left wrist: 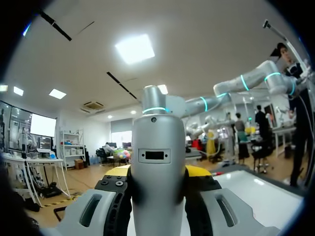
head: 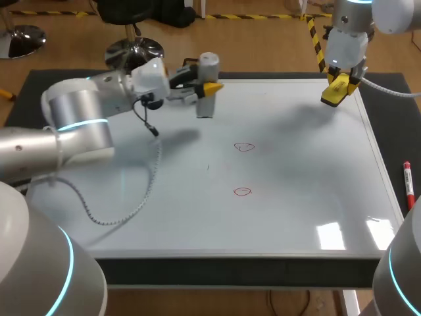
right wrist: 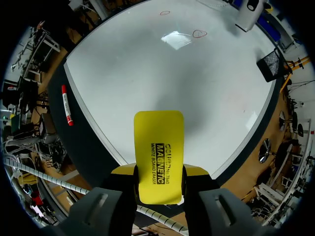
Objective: Pick up the inspection probe, press it on each red-marked spot on the whiteboard one by one, put down the probe, pick up the eraser, and wipe off all the red marks.
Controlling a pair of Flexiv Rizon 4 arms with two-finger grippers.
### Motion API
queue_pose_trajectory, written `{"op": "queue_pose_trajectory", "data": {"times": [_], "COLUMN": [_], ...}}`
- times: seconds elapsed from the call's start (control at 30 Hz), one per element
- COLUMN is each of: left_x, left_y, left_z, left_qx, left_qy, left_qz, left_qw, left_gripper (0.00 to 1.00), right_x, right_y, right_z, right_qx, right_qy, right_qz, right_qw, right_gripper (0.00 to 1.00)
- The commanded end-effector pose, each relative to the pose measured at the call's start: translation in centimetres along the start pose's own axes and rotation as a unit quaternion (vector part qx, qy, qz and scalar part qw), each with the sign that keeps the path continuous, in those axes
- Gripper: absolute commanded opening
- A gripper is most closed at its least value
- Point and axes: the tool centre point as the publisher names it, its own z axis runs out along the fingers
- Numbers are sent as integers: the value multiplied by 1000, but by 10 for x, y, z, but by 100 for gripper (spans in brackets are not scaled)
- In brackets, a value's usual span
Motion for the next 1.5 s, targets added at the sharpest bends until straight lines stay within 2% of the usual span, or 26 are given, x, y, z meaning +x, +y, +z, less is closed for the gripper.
{"op": "queue_pose_trajectory", "data": {"times": [0.03, 0.23, 0.7, 1.1, 1.5], "left_x": [-3, -22, -56, -65, -63], "left_y": [-8, -14, -16, -14, -15], "left_z": [-24, -49, -104, -121, -121], "left_qx": [3, 1, -9, 20, 13], "left_qy": [-33, -66, -126, -137, -130], "left_qz": [1, 3, -9, -10, -12], "left_qw": [999, 998, 992, 990, 991], "left_gripper": [0, 0, 0, 0, 0], "right_x": [0, 0, 0, 0, 0], "right_y": [-1, -1, -1, -1, -1], "right_z": [-1, -1, -1, -1, -1], "right_qx": [1, 1, 1, 1, 1], "right_qy": [2, 2, 2, 2, 2], "right_qz": [-1, -1, -1, -1, -1], "right_qw": [1000, 1000, 1000, 1000, 1000], "right_gripper": [0, 0, 0, 0, 0]}}
